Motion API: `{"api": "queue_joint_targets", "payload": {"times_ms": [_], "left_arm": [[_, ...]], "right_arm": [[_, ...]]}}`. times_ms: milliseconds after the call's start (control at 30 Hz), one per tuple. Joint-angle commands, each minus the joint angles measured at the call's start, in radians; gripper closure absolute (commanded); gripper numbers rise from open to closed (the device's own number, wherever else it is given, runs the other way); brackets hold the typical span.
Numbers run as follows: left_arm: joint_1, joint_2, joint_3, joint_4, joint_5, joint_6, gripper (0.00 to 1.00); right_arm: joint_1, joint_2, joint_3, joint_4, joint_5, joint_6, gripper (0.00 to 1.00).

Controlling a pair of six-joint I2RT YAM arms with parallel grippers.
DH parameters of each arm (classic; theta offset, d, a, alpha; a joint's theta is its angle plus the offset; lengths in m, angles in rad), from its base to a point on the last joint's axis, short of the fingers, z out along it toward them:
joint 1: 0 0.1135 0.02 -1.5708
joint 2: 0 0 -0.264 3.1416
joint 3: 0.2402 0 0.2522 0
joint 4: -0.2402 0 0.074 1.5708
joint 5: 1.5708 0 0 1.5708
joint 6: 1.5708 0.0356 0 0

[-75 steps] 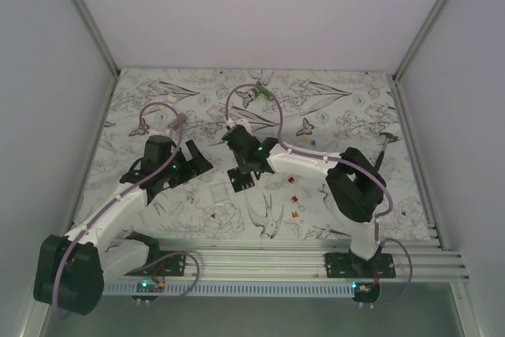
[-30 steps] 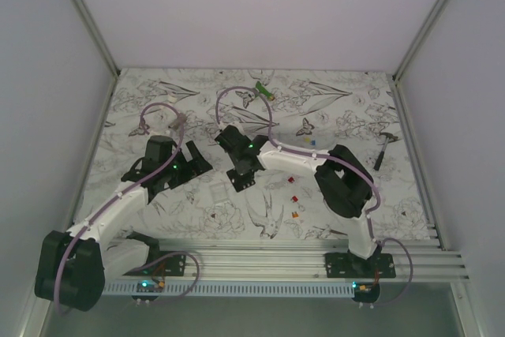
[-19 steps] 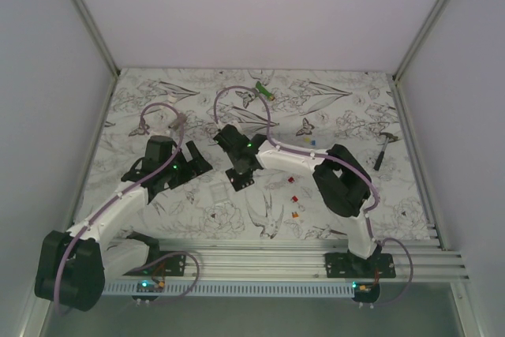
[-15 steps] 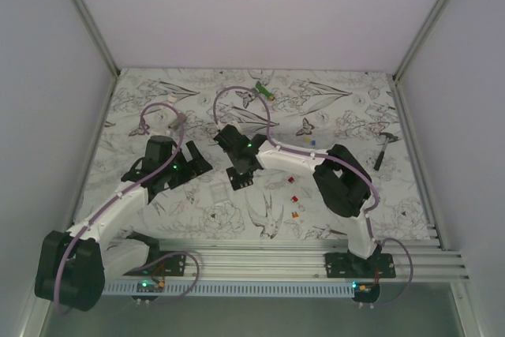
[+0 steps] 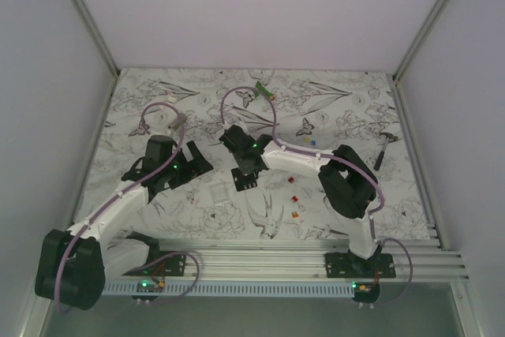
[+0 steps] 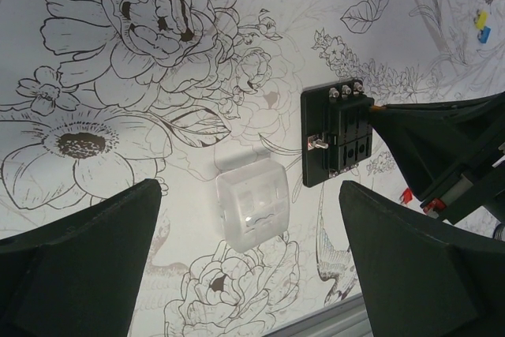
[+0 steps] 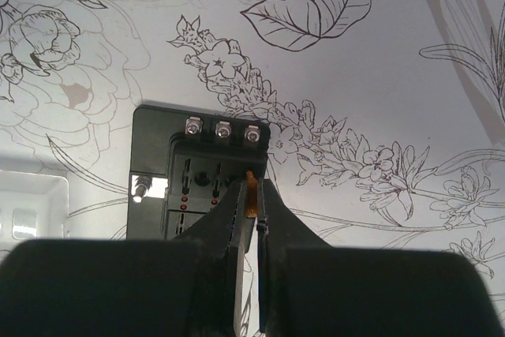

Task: Snap on the fuse box
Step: Install the fuse at the fuse box base.

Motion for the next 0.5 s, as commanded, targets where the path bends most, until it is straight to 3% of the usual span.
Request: {"api": "queue_joint_targets", "payload": {"times_ms": [0,467], "left_arm": [[0.008,0.007,0.018,-0.017,0.022,-0.002,0.0],[0.008,0.012,0.017,-0.008,0.04,-0.01,0.0]], "right_arm": [[-0.006,0.028,-0.001,0.002,-0.003,0.052,1.0],[-0.018,-0.015,-0.139,0.086,-0.053,-0.016,1.0]]}}
